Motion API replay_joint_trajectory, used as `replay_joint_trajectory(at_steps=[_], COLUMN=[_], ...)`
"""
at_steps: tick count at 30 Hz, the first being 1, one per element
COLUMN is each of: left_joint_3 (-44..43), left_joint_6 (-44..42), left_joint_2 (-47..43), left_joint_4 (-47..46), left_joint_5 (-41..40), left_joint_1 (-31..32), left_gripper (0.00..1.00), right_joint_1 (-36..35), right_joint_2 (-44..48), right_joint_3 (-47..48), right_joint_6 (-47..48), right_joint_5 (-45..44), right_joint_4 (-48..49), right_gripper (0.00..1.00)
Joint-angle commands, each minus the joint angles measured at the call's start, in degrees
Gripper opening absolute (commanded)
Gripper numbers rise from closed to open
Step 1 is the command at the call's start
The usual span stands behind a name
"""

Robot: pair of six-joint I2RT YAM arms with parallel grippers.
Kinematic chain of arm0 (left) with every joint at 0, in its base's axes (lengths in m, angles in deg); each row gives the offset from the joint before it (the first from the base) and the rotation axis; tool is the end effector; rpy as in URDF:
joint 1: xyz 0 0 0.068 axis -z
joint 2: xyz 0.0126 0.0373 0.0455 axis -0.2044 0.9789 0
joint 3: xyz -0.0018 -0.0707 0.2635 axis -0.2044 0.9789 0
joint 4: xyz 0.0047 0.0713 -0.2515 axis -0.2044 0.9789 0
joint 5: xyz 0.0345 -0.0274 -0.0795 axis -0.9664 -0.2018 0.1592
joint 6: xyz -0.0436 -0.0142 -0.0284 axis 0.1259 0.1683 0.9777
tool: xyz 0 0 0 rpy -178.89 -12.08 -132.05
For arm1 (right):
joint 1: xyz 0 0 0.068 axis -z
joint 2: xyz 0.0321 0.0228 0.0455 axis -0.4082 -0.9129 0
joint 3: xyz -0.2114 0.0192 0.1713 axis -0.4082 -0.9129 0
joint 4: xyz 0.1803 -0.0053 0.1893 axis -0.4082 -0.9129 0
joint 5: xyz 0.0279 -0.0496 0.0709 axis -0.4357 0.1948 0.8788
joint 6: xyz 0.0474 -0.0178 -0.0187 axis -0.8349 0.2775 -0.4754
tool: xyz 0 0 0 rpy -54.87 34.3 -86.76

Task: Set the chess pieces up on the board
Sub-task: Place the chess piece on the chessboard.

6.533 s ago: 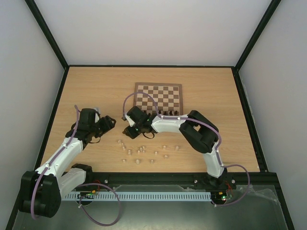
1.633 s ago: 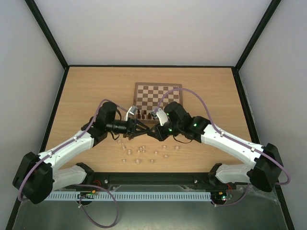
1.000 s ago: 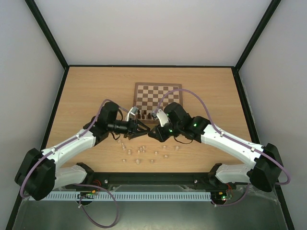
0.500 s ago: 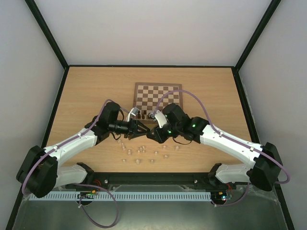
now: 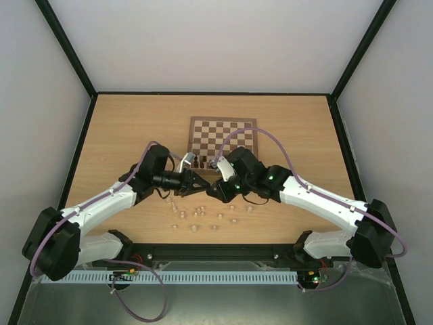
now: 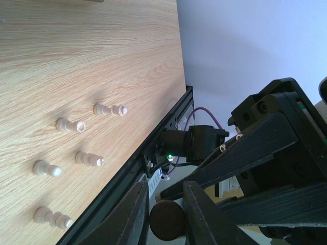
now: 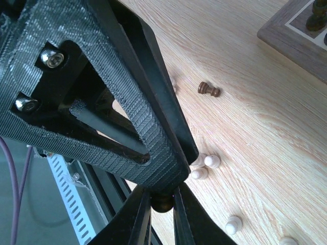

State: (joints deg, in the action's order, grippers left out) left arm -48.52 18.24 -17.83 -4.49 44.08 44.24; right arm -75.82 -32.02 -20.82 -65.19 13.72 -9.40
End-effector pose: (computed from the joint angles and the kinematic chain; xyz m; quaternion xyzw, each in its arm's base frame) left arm 0.1928 -0.1558 0.2306 0.0777 0.7998 -0.5900 0.0782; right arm 0.1655 0.2283 0.2868 -0.3277 0.8097 0.3830 0.3005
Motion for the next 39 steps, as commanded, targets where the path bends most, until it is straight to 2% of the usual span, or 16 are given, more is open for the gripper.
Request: replay_joint_trajectory(at_steps=[1,5,10,13,18,21,26,31,39], left_joint_3=[-0.4,-0.5,-0.4,0.0,0.2,0.1,1.7,4.6,6.1], left_joint_6=[-1.0,-1.3,-0.9,0.6,4.8,8.4,16.8,24.8,27.6], left_joint_2=[-1.2,-1.4,-1.7,-2.0,-2.2,-2.0,-2.4,-3.6,-5.9], left_joint_4=[2.4,2.8,2.6,1.1,-3.5,-6.5,-14.5,-21.3,-22.5], left_joint_5=[0.0,-0.2,-0.9,-1.3,-1.2,-0.7,0.2,0.0,-0.1], left_joint_1=[0.0,0.0,-0.3,-1.1,-2.7,-3.4,-4.4,-5.2,-5.5], left_gripper=[0.19,0.12,0.1,0.1,0.1,0.1,0.11,0.11,0.12], right_joint_1=[-0.1,-0.2,-0.1,-0.2,-0.2,-0.1,-0.3,-0.2,-0.1], right_joint_2=[-0.4,-0.5,-0.2,0.6,5.1,8.2,11.2,11.1,9.4], right_joint_3=[1.9,2.0,2.4,2.2,-1.0,-3.9,-8.1,-9.6,-9.0], right_joint_6=[0.5,0.3,-0.1,-0.8,-2.2,-3.8,-7.2,-9.0,-9.9], right_joint_5=[-1.6,-2.2,-2.3,-2.7,-3.7,-3.6,-2.9,-4.5,-5.6], right_joint_4=[-0.7,-0.8,-0.7,0.1,4.9,9.0,16.4,20.4,22.5], right_gripper=[0.12,0.12,0.17,0.39,0.52,0.52,0.43,0.43,0.38])
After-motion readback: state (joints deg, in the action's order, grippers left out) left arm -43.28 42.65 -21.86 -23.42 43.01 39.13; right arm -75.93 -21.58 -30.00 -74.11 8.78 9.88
